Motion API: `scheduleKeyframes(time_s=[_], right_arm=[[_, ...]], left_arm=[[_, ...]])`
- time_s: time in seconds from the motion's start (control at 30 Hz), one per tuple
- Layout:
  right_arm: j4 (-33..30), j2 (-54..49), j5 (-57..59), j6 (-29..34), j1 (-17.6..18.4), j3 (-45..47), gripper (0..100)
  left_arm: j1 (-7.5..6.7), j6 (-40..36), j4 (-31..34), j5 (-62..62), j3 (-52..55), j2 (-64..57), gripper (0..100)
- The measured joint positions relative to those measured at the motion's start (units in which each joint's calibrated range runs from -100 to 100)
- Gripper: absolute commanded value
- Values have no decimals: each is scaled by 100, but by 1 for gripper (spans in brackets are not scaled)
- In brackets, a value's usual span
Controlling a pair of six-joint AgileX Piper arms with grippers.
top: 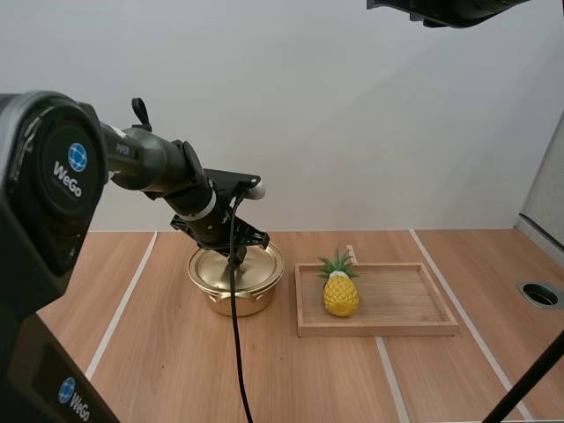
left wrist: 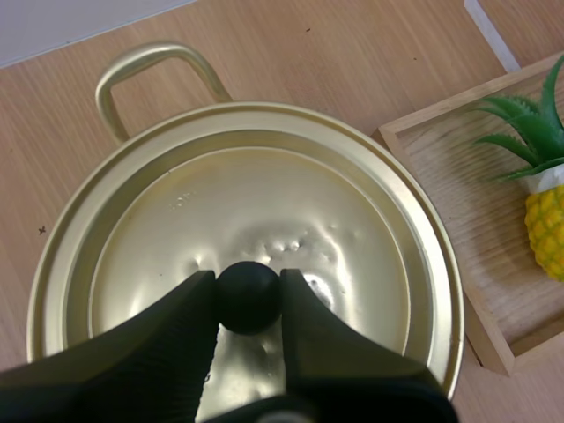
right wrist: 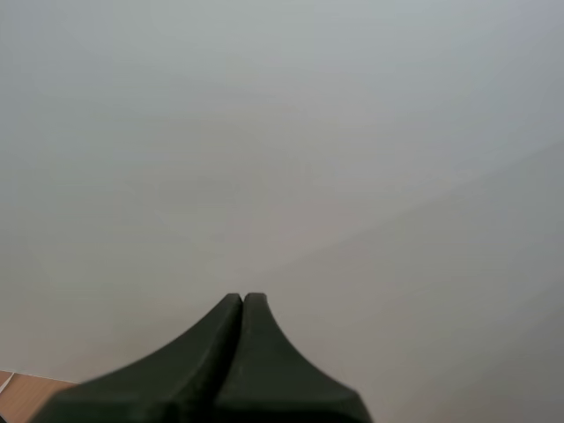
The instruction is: Open the pot, put the grape inside, and close it
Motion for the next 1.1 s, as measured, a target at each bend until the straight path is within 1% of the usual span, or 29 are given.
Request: scheduleKeyframes(time_s=[0.23,0.53,0.77,0.8,0.87,0.97,1.03,1.1], right_arm=[[0,0,0,0,0,0,0],[0,0,0,0,0,0,0],[0,0,0,0,0,0,0],[0,0,0,0,0,0,0],[0,0,0,0,0,0,0],[0,0,0,0,0,0,0],[0,0,14,0,0,0,0],[0,0,33,0,0,0,0]], left_arm=[[0,0,33,-102,29,13,0],[-14,0,45,-624,282,1,0],[-29,0,45,-685,312,-24,0],[-29,0,45,-685,312,-24,1],[-29,0,45,-685,312,-28,7],[-29,-46,45,-685,335,-65,23],[-29,-47,56,-685,335,-97,38],[-29,-68,86,-685,335,-158,58]])
